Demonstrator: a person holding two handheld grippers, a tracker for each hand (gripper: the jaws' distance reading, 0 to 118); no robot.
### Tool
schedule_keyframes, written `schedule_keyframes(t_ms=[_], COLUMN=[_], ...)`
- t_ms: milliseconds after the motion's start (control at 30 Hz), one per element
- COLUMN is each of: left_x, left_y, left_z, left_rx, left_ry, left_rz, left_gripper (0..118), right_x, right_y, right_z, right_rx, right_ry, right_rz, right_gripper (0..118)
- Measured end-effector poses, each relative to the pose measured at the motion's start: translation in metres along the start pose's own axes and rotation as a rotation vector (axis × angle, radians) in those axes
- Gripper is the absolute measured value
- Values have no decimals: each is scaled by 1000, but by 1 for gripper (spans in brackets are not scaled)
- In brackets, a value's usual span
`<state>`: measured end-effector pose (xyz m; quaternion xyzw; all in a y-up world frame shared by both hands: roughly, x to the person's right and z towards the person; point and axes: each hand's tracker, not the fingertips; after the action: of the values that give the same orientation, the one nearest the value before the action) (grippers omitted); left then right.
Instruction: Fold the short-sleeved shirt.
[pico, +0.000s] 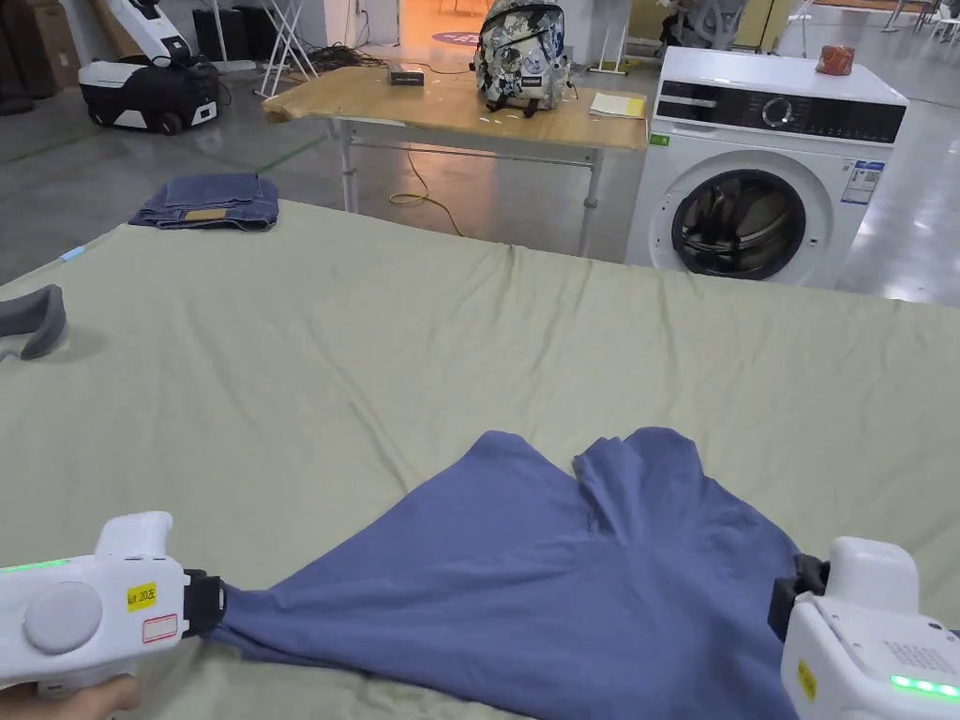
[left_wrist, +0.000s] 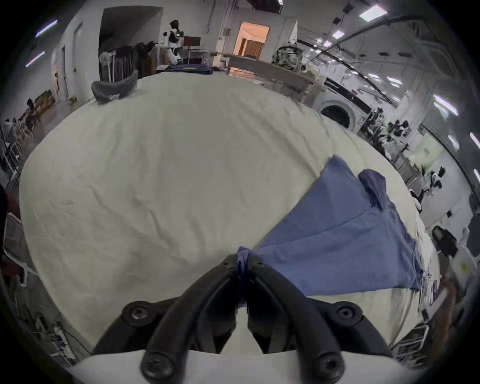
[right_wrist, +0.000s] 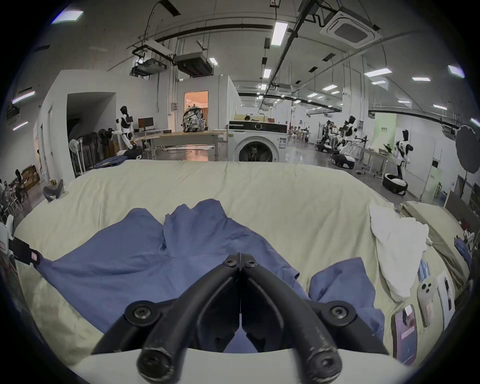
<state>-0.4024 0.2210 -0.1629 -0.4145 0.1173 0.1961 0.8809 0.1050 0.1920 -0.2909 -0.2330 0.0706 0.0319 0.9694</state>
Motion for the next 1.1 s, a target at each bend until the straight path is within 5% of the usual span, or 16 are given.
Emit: schedule_keyframes(t_ms=[233,333,367,500,867,1033,1100], left_x=[5,6,7,11,11,13,15], left_y=[4,3,3,1,2,5,3], left_z=[-4,-15,-18,-21,-34,-34,-34], left_rx=[7,-9,-15,-30,-50,-44,-41], left_ry=[11,22,30,29,43,51,58], left_rz=[-21,-35,-39,-25,2,-2,-1], left_gripper=[0,0,0,0,0,0,0], right_x=[26,31,33,29,18,11,8], right_y=[46,66,67,76,56,59,60], right_z=[-91,-135,-146,-185,-273,-262,-258], right_rx=[-183,-273,-296,-403,-602,-591,-577], right_ry=[80,131,151,149,184,172,164], right_rz=[101,156,171,249,239,236,226], right_gripper=[4,74,86,86,85,64,36])
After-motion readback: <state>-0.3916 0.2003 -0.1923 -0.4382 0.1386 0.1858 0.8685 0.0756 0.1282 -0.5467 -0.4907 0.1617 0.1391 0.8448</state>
